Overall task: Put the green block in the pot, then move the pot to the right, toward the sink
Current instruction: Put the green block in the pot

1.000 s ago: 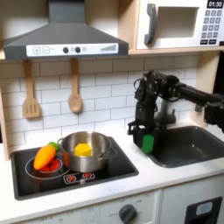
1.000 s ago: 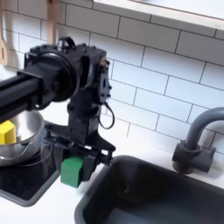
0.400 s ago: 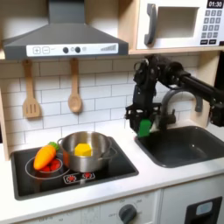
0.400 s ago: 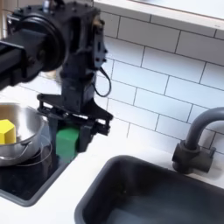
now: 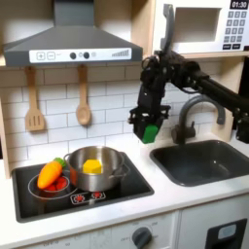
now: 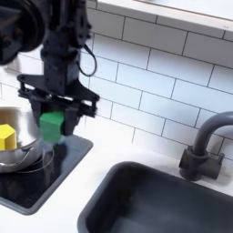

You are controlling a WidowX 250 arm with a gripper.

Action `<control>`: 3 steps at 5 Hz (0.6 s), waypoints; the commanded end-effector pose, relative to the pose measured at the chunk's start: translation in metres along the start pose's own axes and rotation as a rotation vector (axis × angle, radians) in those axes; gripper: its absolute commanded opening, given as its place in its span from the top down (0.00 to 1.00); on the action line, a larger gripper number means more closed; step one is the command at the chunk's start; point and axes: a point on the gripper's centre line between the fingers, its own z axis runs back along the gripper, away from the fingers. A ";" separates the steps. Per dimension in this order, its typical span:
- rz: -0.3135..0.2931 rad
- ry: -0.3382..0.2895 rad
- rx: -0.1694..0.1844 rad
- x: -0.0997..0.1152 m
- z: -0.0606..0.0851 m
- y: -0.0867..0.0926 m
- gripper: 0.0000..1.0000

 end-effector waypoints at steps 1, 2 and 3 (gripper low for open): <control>0.050 -0.053 0.040 0.022 -0.009 0.026 1.00; 0.076 -0.088 0.065 0.037 -0.017 0.036 1.00; 0.087 -0.084 0.092 0.045 -0.027 0.048 1.00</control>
